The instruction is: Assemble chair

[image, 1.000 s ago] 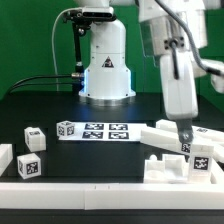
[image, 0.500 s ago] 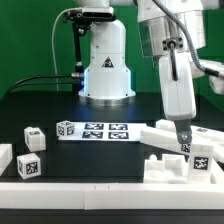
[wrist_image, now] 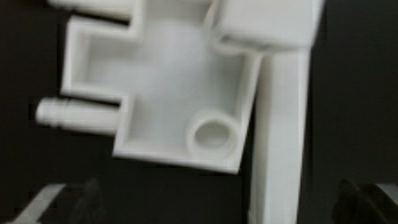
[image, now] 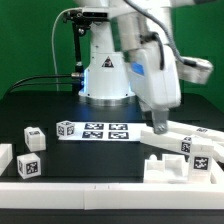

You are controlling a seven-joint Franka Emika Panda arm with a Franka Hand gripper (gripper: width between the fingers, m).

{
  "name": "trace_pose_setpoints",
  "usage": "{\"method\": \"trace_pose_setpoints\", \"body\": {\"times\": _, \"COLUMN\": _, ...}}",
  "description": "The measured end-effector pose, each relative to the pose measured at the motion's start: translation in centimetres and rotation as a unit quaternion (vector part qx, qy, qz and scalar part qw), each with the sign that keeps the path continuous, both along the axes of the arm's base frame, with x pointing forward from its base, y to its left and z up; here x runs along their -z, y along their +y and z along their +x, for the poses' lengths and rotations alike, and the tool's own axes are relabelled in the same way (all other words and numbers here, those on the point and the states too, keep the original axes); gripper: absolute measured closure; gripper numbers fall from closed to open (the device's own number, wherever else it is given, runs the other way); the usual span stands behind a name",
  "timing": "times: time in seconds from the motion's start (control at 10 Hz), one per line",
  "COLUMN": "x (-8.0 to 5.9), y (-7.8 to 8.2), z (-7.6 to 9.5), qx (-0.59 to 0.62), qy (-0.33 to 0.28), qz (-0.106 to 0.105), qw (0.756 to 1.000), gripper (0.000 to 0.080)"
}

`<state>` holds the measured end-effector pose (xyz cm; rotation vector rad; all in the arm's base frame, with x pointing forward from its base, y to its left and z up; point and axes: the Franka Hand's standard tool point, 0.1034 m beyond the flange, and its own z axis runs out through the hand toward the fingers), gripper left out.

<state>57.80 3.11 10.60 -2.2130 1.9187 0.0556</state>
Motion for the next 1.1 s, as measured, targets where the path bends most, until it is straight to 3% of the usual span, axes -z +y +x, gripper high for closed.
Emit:
{"method": "trace_pose_setpoints", "body": {"times": 0.3, "x": 0.0, "y": 0.2, "z": 0.2, "qx": -0.095, "qy": -0.019, "qz": -0.012, "qw": 0.995, "gripper": 0.0151}}
{"method": "trace_pose_setpoints", "body": {"times": 0.5, "x": 1.6, "y": -0.3, "z": -0.7, "qx": -0.190, "qy": -0.023, "qz": -0.026, "qw": 0.981, "gripper": 0.0151}}
{"method": "trace_pose_setpoints", "body": {"times": 0.6, "x": 2.1, "y": -1.3, "z": -1.2, "qx": -0.269, "qy": -0.027, "qz": -0.037, "qw": 0.962, "gripper": 0.0151}}
{"method": "trace_pose_setpoints", "body": {"times": 0.8, "x": 2.9, "y": -4.5, "z": -2.8, "qx": -0.427, "qy": -0.035, "qz": -0.059, "qw": 0.902, "gripper": 0.0151}}
{"method": "trace_pose_setpoints", "body": {"times": 0.9, "x": 3.2, "y": -5.3, "z": -3.2, "qx": -0.500, "qy": -0.039, "qz": -0.081, "qw": 0.861, "gripper": 0.0151}}
{"method": "trace_pose_setpoints", "body": {"times": 1.0, "x": 2.9, "y": -5.2, "z": -3.1, "qx": -0.506, "qy": -0.043, "qz": -0.082, "qw": 0.858, "gripper": 0.0151}}
{"method": "trace_pose_setpoints", "body": {"times": 1.1, "x": 3.0, "y": -5.3, "z": -3.2, "qx": -0.544, "qy": -0.048, "qz": -0.085, "qw": 0.833, "gripper": 0.0151}}
